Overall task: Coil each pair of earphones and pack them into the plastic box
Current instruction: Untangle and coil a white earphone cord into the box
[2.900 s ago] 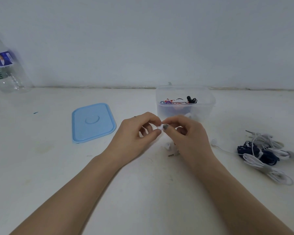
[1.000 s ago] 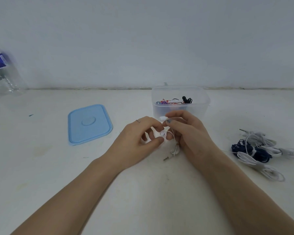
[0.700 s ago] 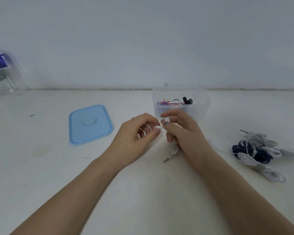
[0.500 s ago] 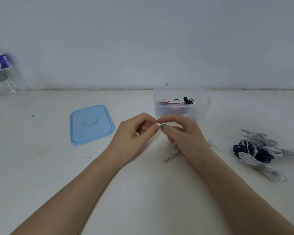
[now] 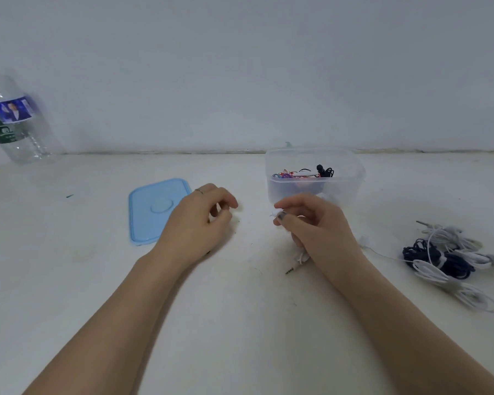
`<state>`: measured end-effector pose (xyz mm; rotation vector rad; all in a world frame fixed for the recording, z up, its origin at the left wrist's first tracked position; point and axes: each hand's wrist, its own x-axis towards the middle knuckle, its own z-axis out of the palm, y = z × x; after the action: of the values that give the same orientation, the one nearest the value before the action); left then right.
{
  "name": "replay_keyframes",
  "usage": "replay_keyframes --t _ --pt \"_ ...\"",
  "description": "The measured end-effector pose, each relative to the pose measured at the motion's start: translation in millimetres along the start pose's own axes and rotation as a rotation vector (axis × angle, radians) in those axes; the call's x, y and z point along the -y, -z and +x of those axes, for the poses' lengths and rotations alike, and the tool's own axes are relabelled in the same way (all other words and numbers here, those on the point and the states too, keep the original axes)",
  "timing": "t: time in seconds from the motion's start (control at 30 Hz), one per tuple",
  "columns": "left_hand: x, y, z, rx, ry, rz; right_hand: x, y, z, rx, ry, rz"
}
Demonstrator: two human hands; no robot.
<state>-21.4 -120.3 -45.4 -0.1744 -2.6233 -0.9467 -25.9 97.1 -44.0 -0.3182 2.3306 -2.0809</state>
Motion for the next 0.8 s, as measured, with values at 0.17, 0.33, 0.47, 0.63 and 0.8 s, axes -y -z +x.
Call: replay_keyframes --t 0.17,0.33,0.47,0.63,0.8 --pt "-0.9 -3.2 -2.0 0.127 0.000 0.136 -1.0 -0.1 0.3 -0.012 0.001 -0.004" --pt "2.2 -3.8 -1.7 0.099 -0.031 0.169 -0.9 -0.9 0.3 -0.019 0.001 0.001" --pt "-4.8 -4.2 -3.5 0.056 -0.117 0.046 0.1 -1.6 0.4 -0.028 -0.007 0.015" --pt "-26.6 -8.3 -10.7 0.040 -0.181 -0.190 1.8 0.7 -0.5 -0.013 -0.034 0.055" --pt "-33.3 -10.1 -13.3 0.047 -0.206 -0.255 3.2 1.9 -0.2 -0.011 -0.043 0.108"
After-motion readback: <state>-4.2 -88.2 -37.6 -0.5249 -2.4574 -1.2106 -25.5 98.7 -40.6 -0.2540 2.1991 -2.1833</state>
